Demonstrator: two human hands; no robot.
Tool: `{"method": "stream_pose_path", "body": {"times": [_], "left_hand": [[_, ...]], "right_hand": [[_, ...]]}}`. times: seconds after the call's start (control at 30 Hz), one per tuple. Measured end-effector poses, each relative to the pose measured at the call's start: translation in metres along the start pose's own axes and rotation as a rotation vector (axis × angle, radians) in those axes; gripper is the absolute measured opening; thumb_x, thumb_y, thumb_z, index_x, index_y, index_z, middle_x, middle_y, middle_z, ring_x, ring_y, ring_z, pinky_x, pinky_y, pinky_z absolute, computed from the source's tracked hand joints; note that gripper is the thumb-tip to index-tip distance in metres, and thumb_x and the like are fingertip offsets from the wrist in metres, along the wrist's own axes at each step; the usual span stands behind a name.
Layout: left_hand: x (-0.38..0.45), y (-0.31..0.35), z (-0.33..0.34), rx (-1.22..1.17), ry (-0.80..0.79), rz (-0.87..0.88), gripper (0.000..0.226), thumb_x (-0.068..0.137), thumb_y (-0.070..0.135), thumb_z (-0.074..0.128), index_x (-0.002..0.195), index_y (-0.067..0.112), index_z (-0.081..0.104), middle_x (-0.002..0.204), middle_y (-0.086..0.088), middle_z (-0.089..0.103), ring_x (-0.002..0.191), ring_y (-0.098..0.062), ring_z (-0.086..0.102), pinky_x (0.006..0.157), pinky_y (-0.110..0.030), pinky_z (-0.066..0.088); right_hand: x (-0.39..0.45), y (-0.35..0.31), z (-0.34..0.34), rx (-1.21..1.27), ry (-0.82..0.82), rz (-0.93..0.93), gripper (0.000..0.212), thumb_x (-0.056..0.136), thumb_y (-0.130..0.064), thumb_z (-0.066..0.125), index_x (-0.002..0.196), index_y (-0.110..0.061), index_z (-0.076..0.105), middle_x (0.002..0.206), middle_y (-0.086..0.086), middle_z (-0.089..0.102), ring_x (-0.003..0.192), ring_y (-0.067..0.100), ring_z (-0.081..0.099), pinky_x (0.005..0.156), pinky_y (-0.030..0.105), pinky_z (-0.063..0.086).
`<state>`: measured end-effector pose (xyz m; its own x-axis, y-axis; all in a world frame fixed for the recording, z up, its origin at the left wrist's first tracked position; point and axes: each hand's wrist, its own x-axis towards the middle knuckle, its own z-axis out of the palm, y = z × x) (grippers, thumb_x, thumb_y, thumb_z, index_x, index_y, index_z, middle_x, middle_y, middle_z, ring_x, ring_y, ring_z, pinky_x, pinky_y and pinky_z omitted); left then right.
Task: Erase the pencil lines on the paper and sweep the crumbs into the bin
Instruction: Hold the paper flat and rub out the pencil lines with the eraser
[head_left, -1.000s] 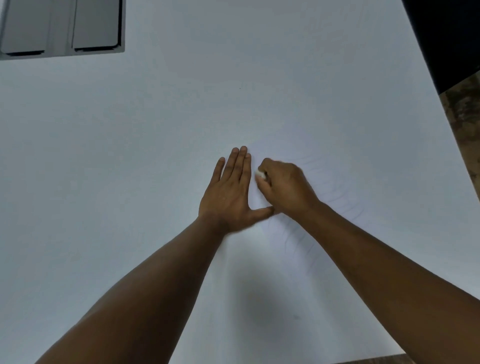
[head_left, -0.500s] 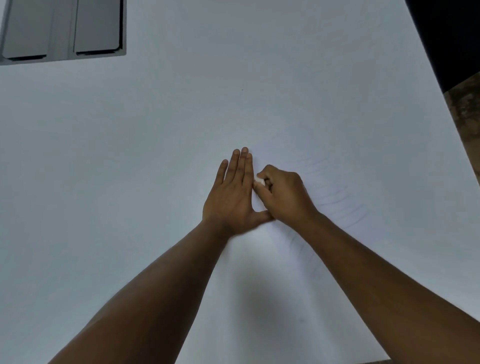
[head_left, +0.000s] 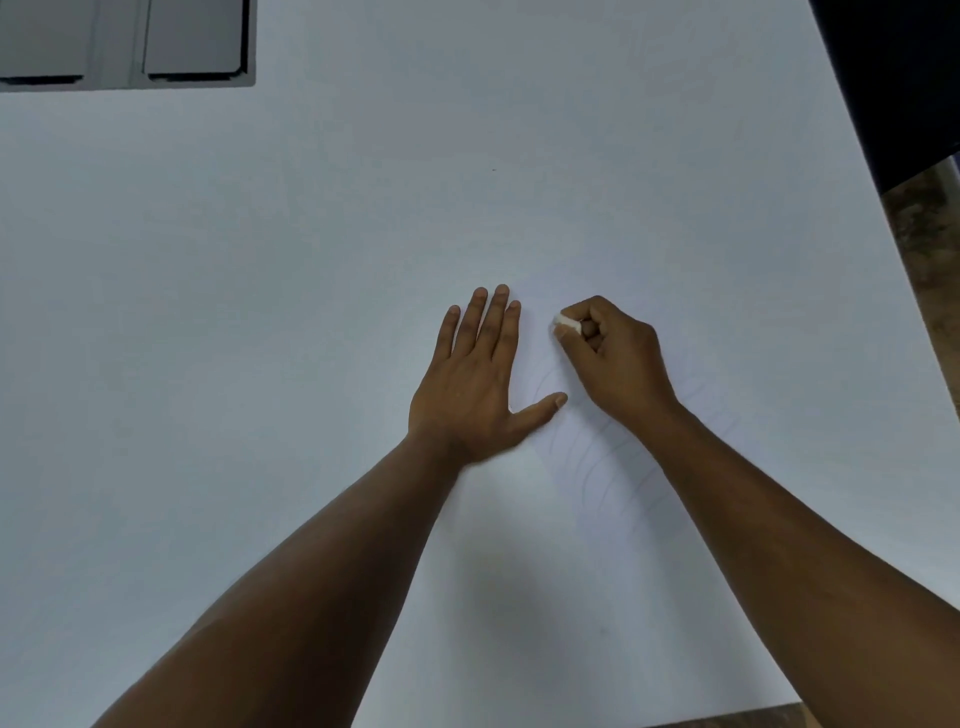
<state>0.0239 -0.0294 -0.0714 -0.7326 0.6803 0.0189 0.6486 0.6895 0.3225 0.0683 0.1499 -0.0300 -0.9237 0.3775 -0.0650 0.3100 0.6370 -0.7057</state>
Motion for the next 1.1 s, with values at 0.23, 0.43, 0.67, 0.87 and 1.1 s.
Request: {"method": "stream_pose_path", "body": {"times": [0.23, 0.43, 0.67, 0.87, 1.1], "left_hand": [[0.001, 0.0, 0.0, 0.026, -0.002, -0.022, 0.093, 0.097, 0.066, 0.033, 0.164, 0.004, 0.013, 0.173, -0.011, 0.009, 0.16, -0.025, -0.002, 0.129, -0.049, -0.001], [0.001, 0.001, 0.002, 0.068, -0.029, -0.04, 0.103, 0.095, 0.079, 0.027, 0.165, 0.006, 0.008, 0.174, -0.008, 0.001, 0.16, -0.022, -0.008, 0.129, -0.051, -0.002], [0.002, 0.001, 0.002, 0.08, -0.066, -0.042, 0.104, 0.09, 0.079, 0.022, 0.165, 0.008, 0.011, 0.174, -0.006, -0.002, 0.16, -0.022, -0.01, 0.128, -0.051, -0.003], [0.003, 0.003, 0.003, 0.089, -0.085, -0.069, 0.108, 0.091, 0.087, 0.023, 0.165, 0.011, 0.004, 0.174, -0.002, -0.008, 0.158, -0.019, -0.017, 0.128, -0.049, -0.006], [0.002, 0.003, 0.002, 0.091, -0.072, -0.06, 0.105, 0.091, 0.082, 0.024, 0.165, 0.01, 0.009, 0.174, -0.004, -0.003, 0.16, -0.021, -0.011, 0.129, -0.05, -0.002]], "right_hand": [[0.008, 0.001, -0.007, 0.211, 0.015, 0.203, 0.014, 0.096, -0.03, 0.06, 0.104, -0.021, 0.068, 0.08, 0.001, 0.069, 0.068, 0.017, 0.066, 0.068, 0.042, 0.06], [0.007, 0.0, -0.006, 0.13, -0.062, 0.087, 0.018, 0.093, -0.027, 0.065, 0.109, -0.02, 0.069, 0.081, -0.007, 0.067, 0.072, 0.011, 0.066, 0.073, 0.038, 0.059], [-0.008, -0.007, 0.016, -0.093, -0.23, -0.308, 0.012, 0.092, -0.023, 0.062, 0.098, -0.014, 0.066, 0.076, -0.005, 0.066, 0.071, 0.013, 0.061, 0.068, 0.034, 0.051], [0.027, 0.007, -0.006, -0.238, -0.113, -0.35, 0.009, 0.091, -0.018, 0.059, 0.093, -0.012, 0.065, 0.08, 0.0, 0.068, 0.072, 0.021, 0.062, 0.067, 0.032, 0.05], [0.001, -0.003, 0.01, -0.214, -0.267, -0.44, 0.011, 0.093, -0.021, 0.059, 0.095, -0.012, 0.064, 0.08, 0.0, 0.067, 0.071, 0.017, 0.06, 0.066, 0.03, 0.047]]}}
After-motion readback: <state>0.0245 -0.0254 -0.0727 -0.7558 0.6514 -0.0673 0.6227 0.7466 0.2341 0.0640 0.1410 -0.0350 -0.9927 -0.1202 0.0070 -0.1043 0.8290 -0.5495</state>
